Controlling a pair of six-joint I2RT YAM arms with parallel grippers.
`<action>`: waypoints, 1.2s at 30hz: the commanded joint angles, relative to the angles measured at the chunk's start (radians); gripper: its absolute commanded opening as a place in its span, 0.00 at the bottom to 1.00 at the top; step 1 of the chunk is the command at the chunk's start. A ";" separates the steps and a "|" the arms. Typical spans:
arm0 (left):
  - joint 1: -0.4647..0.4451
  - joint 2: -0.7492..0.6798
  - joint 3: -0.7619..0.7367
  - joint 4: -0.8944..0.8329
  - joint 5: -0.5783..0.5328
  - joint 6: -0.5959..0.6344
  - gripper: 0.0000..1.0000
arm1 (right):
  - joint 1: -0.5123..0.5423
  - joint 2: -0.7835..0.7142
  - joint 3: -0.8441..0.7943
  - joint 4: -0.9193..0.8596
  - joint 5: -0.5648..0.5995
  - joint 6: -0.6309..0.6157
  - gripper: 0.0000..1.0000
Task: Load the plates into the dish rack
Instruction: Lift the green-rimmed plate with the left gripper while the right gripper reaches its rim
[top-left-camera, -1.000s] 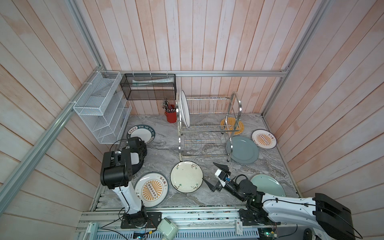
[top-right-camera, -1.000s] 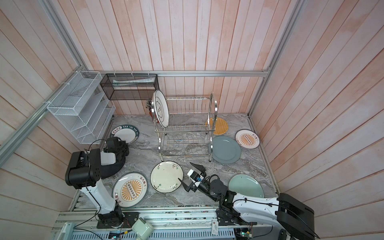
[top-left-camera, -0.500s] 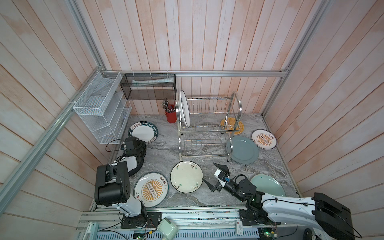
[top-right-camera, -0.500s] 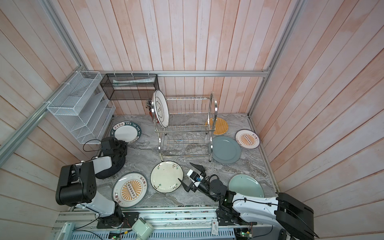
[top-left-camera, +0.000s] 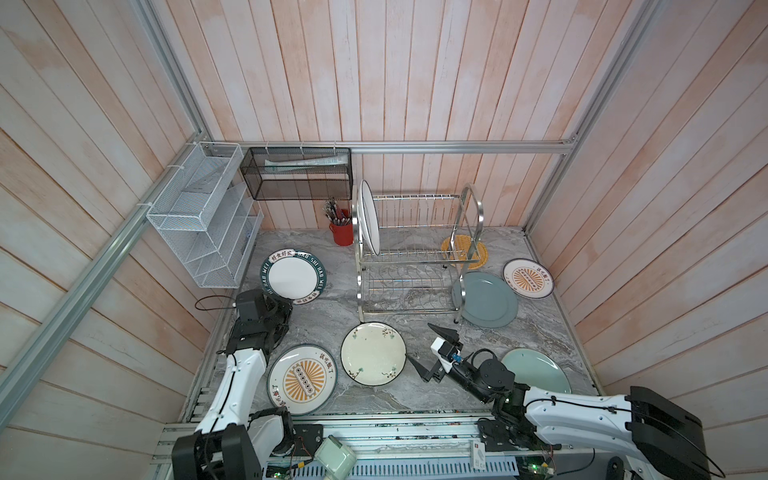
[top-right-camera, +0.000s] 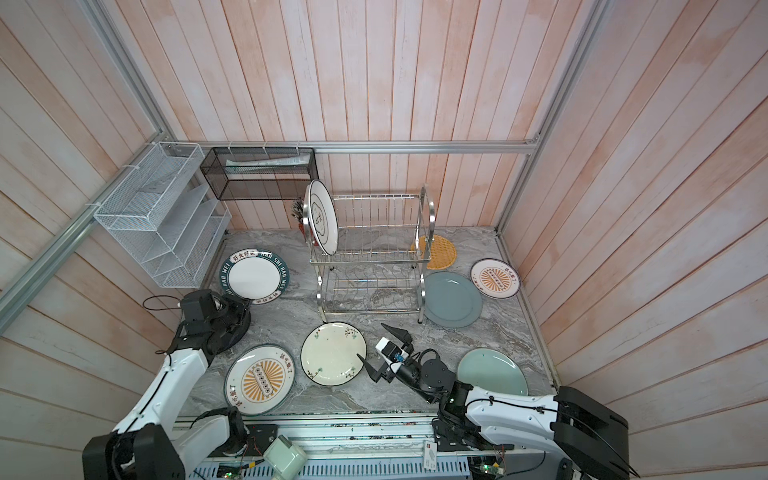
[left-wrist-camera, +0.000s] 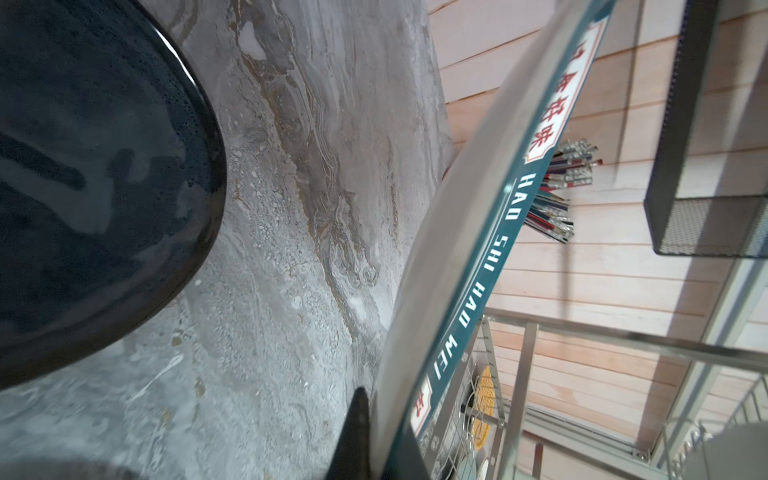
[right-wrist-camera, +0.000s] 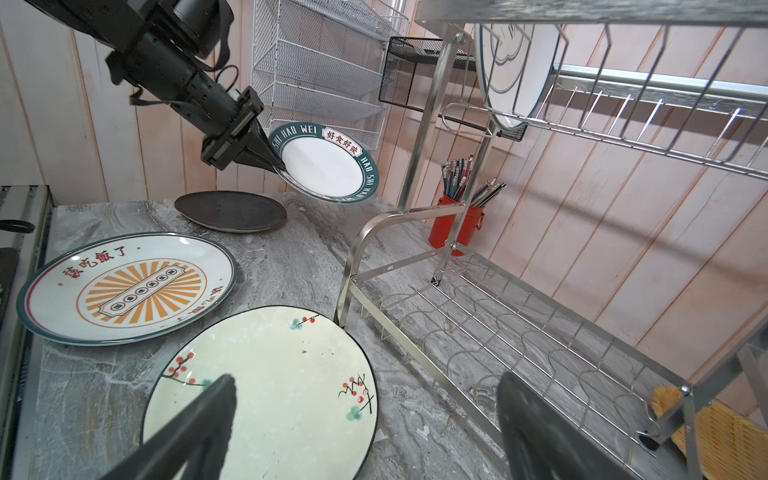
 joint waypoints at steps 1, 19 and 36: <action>0.001 -0.132 0.011 -0.187 0.050 0.117 0.00 | 0.003 -0.010 -0.010 0.032 0.030 -0.012 0.98; -0.006 -0.426 0.198 -0.777 0.061 0.042 0.00 | 0.000 0.083 0.146 -0.126 0.094 0.021 0.98; -0.016 -0.464 0.315 -0.802 0.080 -0.117 0.00 | 0.104 0.133 0.269 -0.188 0.087 -0.253 0.98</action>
